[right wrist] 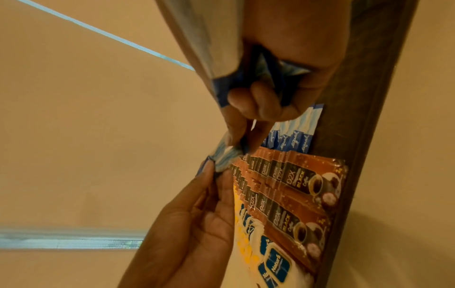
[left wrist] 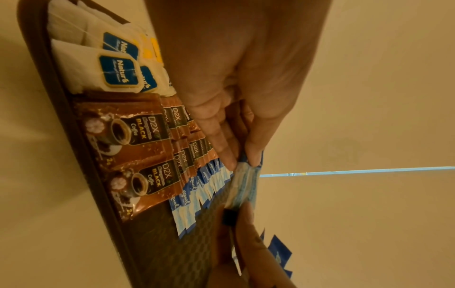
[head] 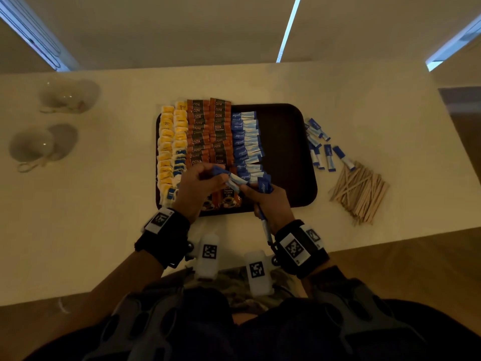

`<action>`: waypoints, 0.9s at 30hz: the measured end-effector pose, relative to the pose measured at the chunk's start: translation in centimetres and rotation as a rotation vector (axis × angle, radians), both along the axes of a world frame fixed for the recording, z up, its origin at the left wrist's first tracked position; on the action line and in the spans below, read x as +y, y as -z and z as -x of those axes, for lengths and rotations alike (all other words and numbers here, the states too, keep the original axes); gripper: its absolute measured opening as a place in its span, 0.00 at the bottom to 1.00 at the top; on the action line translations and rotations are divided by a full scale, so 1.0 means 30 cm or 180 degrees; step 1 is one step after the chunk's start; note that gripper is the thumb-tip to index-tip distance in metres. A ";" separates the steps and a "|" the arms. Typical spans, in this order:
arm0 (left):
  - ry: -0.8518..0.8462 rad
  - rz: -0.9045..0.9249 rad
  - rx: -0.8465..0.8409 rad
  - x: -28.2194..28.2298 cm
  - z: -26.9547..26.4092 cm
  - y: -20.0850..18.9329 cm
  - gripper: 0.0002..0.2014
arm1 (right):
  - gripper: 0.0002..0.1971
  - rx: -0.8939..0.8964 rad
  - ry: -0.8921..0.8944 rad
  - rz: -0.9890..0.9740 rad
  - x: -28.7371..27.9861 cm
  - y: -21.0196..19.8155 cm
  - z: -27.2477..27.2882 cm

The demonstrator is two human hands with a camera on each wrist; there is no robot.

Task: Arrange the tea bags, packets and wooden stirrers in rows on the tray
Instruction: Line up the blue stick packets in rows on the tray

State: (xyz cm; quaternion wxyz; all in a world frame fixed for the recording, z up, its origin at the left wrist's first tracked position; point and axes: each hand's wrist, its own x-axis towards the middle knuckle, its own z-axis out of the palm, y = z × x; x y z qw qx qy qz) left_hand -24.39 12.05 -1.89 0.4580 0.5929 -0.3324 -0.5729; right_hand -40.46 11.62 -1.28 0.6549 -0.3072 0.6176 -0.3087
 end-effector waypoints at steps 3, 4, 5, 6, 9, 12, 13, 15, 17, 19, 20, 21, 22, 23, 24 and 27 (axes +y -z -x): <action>-0.0014 0.0012 0.0039 0.004 0.019 0.003 0.06 | 0.01 -0.0116 0.0131 -0.0080 -0.007 0.003 0.011; 0.0003 0.0005 0.0035 0.005 0.028 0.002 0.06 | 0.03 -0.0122 0.0147 -0.0071 -0.012 0.006 0.021; 0.0022 -0.0014 0.0035 0.005 0.038 0.000 0.05 | 0.05 -0.0111 0.0141 -0.0062 -0.016 0.010 0.031; 0.0029 -0.0060 0.0048 0.004 0.050 0.000 0.05 | 0.06 -0.0083 0.0107 -0.0059 -0.023 0.014 0.042; -0.0095 -0.0263 0.0241 0.002 0.089 -0.005 0.03 | 0.07 0.0058 -0.0029 -0.0139 -0.050 0.017 0.088; -0.0235 -0.0250 0.0150 0.000 0.115 0.011 0.03 | 0.09 0.0118 -0.0213 -0.0151 -0.077 0.017 0.142; -0.0258 -0.0252 0.0106 0.001 0.124 0.016 0.03 | 0.10 0.0108 -0.0264 -0.0155 -0.084 0.019 0.157; -0.0320 -0.0252 -0.0015 0.004 0.146 0.026 0.03 | 0.11 0.0084 -0.0306 -0.0150 -0.099 0.030 0.179; -0.0405 -0.0260 -0.0148 0.010 0.163 0.035 0.04 | 0.11 0.0101 -0.0365 -0.0162 -0.111 0.045 0.195; -0.0485 -0.0334 -0.0161 0.015 0.169 0.043 0.06 | 0.10 0.0201 -0.0532 -0.0168 -0.122 0.059 0.210; -0.0496 -0.0388 -0.0150 0.021 0.165 0.047 0.07 | 0.10 0.0284 -0.0651 -0.0189 -0.126 0.065 0.219; -0.0480 -0.0429 -0.0138 0.027 0.159 0.053 0.08 | 0.10 0.0367 -0.0769 -0.0229 -0.131 0.077 0.229; -0.0458 -0.0463 -0.0121 0.036 0.152 0.056 0.09 | 0.09 0.0434 -0.0854 -0.0306 -0.136 0.090 0.239; -0.0466 -0.0503 -0.0087 0.048 0.145 0.058 0.08 | 0.08 0.0476 -0.0908 -0.0409 -0.140 0.101 0.247; -0.0512 -0.0547 -0.0065 0.061 0.137 0.062 0.08 | 0.08 0.0510 -0.0932 -0.0516 -0.145 0.110 0.252; -0.0667 -0.0584 -0.0209 0.098 0.101 0.078 0.07 | 0.07 0.0653 -0.0982 -0.0757 -0.172 0.145 0.266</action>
